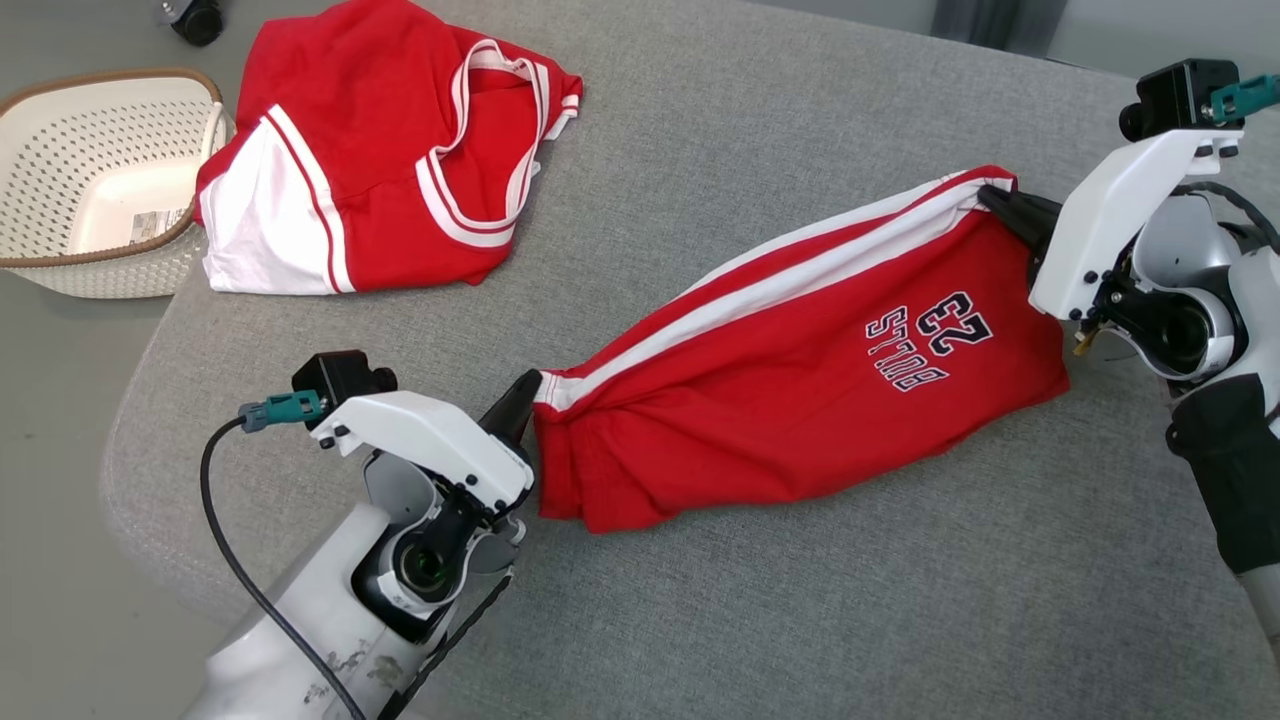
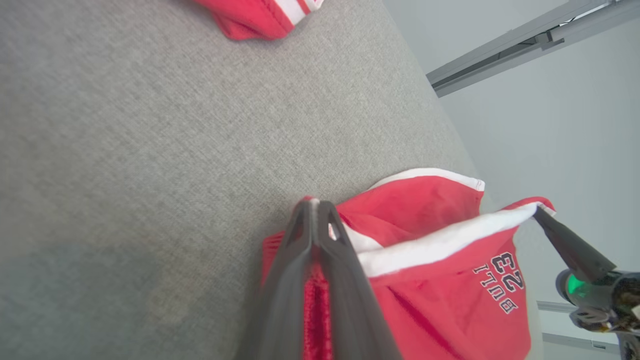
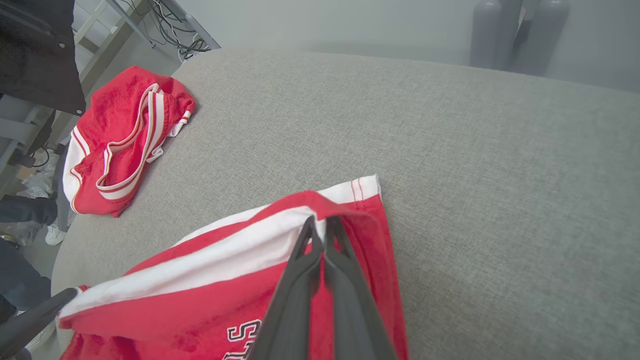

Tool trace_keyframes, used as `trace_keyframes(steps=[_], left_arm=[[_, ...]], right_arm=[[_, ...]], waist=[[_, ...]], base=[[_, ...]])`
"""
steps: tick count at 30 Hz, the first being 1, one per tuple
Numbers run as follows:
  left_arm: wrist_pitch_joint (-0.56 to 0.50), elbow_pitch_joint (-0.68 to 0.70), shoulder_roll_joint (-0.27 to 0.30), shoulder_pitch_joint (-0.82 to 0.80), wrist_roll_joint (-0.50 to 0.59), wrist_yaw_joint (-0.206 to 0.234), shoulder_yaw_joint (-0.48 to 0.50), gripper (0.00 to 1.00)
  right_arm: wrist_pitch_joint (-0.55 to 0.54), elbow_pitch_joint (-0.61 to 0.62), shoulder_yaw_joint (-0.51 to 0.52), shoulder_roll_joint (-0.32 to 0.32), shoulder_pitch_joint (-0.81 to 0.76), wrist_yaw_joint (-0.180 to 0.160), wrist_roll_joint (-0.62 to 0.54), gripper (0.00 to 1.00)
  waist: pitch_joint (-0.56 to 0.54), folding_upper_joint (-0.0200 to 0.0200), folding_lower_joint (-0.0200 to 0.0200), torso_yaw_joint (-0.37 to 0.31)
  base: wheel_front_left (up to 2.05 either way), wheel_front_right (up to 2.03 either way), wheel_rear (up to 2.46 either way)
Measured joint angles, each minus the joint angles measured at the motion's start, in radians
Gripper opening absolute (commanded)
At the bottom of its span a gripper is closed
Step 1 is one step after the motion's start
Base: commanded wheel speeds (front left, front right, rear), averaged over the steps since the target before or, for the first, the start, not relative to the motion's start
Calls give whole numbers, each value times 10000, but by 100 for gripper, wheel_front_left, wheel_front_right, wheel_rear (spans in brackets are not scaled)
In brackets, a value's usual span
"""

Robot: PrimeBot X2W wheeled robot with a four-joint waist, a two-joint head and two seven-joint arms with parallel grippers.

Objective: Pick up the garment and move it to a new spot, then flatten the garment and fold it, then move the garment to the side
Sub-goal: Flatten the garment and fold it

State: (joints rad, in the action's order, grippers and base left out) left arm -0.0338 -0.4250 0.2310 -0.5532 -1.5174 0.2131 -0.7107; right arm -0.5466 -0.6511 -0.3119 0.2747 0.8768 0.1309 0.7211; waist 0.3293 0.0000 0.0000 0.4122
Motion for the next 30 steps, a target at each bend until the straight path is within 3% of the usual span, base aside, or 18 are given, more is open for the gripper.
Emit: trace_keyframes(steps=[13, 15, 16, 17, 18, 19, 30], left_arm=[[35, -855, -621, -524, -336, -286, 316, 0], [25, -953, -660, -574, -332, -364, 307, 11], [21, -999, -675, -610, -330, -378, 305, 22], [21, -1045, -688, -639, -316, -405, 297, 36], [19, -1080, -696, -666, -291, -408, 270, 51], [10, -1116, -694, -695, -221, -422, 219, 99], [184, -1448, -558, -742, 127, -458, 104, 100]], right_arm=[[477, -1035, -621, -19, 779, 0, 75, 0], [562, -1149, -713, -35, 839, 0, 117, 0], [577, -1237, -738, -52, 867, 0, 157, 20], [594, -1317, -744, -73, 877, 0, 228, 50], [738, -1400, -696, -105, 884, 0, 288, 100], [826, -1524, -629, -132, 931, 0, 326, 100], [1707, -2138, -811, -67, 1037, 0, 433, 100]], waist=[[376, 0, 0, 128], [414, 0, 0, 141], [429, 0, 0, 146], [440, 0, 0, 152], [450, 0, 0, 157], [458, 0, 0, 162], [160, 0, 0, 109]], base=[[0, 0, 0], [0, 0, 0], [0, 0, 0], [0, 0, 0], [0, 0, 0], [0, 0, 0], [0, 0, 0]])
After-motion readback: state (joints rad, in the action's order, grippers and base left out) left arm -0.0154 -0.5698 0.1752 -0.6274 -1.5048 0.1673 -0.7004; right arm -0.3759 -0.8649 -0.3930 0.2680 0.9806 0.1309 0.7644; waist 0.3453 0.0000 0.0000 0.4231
